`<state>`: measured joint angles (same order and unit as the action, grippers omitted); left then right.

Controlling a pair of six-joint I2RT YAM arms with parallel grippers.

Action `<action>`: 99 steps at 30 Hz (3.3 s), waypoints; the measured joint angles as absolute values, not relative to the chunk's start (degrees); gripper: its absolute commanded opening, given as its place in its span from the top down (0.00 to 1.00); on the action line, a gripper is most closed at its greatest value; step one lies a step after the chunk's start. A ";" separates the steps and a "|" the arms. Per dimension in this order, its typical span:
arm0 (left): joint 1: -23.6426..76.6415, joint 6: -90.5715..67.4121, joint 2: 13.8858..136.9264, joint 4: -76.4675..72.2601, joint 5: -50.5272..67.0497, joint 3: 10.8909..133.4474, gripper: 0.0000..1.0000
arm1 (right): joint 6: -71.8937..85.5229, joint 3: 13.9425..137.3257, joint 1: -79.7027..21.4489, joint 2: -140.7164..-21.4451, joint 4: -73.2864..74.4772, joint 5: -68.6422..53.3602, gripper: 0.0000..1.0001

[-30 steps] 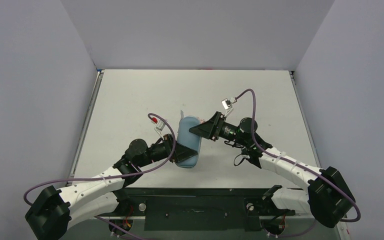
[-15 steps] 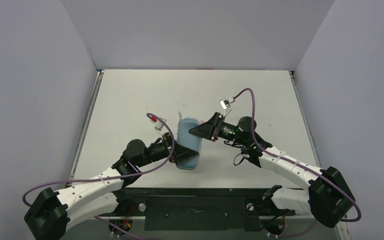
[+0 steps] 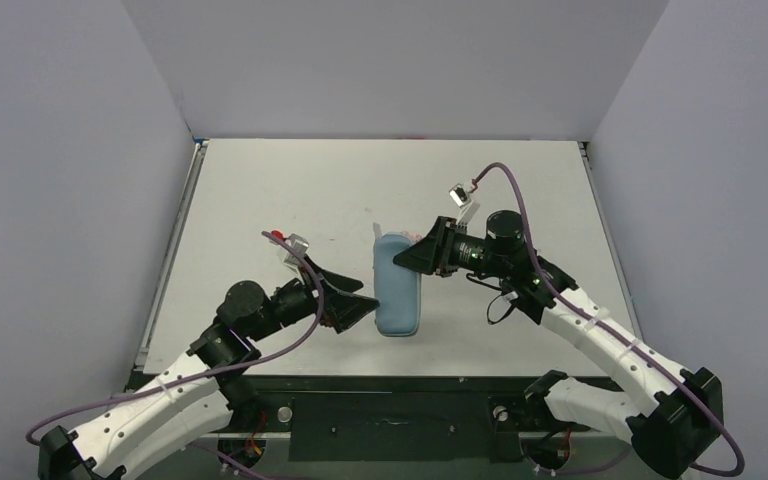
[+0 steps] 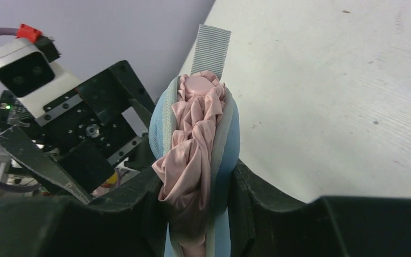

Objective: Put away the umbrella

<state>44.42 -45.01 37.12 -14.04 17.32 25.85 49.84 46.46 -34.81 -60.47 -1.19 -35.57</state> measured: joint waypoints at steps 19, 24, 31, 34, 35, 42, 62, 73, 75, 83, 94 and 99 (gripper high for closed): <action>60.55 -12.19 44.91 -29.93 11.18 16.64 0.15 | 33.71 65.71 -33.67 -61.04 33.43 -28.49 1.00; 63.83 -4.80 49.06 -37.23 9.78 14.85 0.38 | 33.69 67.68 -33.67 -61.69 36.12 -27.18 1.00; 67.57 3.05 54.65 -45.43 4.75 14.61 0.54 | 34.41 71.66 -33.69 -63.29 40.45 -23.24 1.00; 68.88 5.52 57.32 -48.40 2.94 14.61 0.57 | 34.76 72.51 -33.85 -63.92 42.28 -21.12 1.00; 69.12 6.22 58.30 -49.32 2.55 14.61 0.59 | 34.85 72.77 -33.91 -64.07 42.96 -20.58 1.00; 70.26 9.34 63.18 -53.36 -1.28 14.66 0.61 | 35.22 73.21 -34.61 -64.38 45.19 -17.87 1.00; 70.59 12.86 69.49 -57.76 -3.66 17.10 0.81 | 35.62 73.30 -36.10 -65.52 45.30 -16.91 1.00; 70.83 13.34 69.36 -58.13 -2.76 17.10 1.00 | 36.07 73.30 -36.10 -65.52 45.19 -16.80 1.00; 70.85 13.34 69.12 -58.11 -2.68 17.10 1.00 | 36.38 73.30 -36.10 -65.52 45.17 -16.67 1.00; 72.51 12.51 66.22 -55.72 -4.78 16.99 1.00 | 38.96 73.28 -36.36 -65.52 45.15 -12.93 1.00; 77.49 12.23 61.60 -51.35 -10.07 15.97 1.00 | 42.28 73.28 -36.42 -66.65 45.10 -9.63 1.00; 78.04 10.66 61.47 -50.98 -11.73 15.97 1.00 | 43.09 73.23 -36.42 -66.74 45.12 -8.29 1.00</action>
<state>78.04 10.66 61.47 -50.98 -11.73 15.97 43.09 73.23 -36.42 -66.74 45.12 -8.29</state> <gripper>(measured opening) 0.005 0.328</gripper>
